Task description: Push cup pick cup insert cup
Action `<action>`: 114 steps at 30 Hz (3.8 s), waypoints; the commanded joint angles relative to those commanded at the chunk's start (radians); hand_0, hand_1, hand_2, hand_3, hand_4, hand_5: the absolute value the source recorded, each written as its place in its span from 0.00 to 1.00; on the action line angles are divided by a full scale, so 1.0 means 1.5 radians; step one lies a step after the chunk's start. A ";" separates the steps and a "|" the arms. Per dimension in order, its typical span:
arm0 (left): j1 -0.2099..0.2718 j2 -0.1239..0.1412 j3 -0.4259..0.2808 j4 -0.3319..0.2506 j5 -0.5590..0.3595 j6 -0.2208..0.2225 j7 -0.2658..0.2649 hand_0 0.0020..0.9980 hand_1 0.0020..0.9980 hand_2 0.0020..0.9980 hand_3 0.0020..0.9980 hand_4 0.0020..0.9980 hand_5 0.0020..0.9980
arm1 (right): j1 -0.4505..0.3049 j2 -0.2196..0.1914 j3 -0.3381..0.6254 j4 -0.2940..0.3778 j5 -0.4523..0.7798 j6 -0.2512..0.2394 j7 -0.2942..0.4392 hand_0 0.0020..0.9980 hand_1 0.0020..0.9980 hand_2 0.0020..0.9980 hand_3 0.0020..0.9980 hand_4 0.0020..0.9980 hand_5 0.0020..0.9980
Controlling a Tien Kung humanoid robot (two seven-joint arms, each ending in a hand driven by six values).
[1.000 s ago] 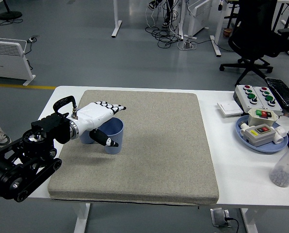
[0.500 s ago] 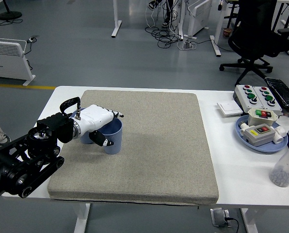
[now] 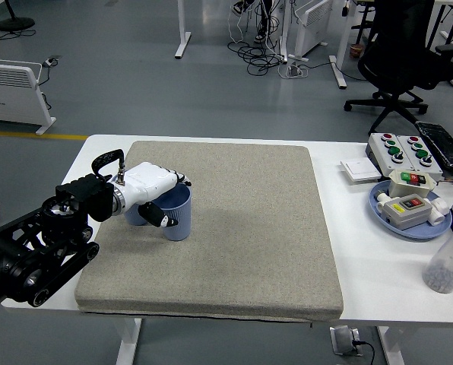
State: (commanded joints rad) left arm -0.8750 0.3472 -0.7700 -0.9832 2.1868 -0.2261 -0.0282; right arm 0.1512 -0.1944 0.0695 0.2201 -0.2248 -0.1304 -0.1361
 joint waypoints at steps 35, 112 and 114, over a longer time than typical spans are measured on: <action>-0.058 0.105 -0.092 -0.192 -0.023 -0.094 0.057 0.40 0.55 0.57 0.78 0.66 0.15 | 0.004 -0.004 -0.010 0.000 0.016 0.001 0.003 0.73 0.67 0.71 0.60 0.18 0.39; -0.045 0.100 -0.098 0.003 -0.052 -0.085 0.030 0.89 0.97 1.00 1.00 1.00 0.62 | 0.002 -0.002 0.000 0.000 0.005 -0.001 0.000 0.73 0.67 0.71 0.60 0.17 0.39; -0.043 0.100 -0.102 0.002 -0.054 -0.078 0.028 0.89 0.97 1.00 1.00 1.00 0.62 | 0.003 -0.002 0.000 0.000 0.005 -0.001 0.000 0.73 0.67 0.71 0.60 0.17 0.39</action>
State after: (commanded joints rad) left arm -0.9397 0.4972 -0.9229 -0.9799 2.1053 -0.3437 0.0139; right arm 0.1550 -0.1971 0.0691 0.2198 -0.2166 -0.1320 -0.1362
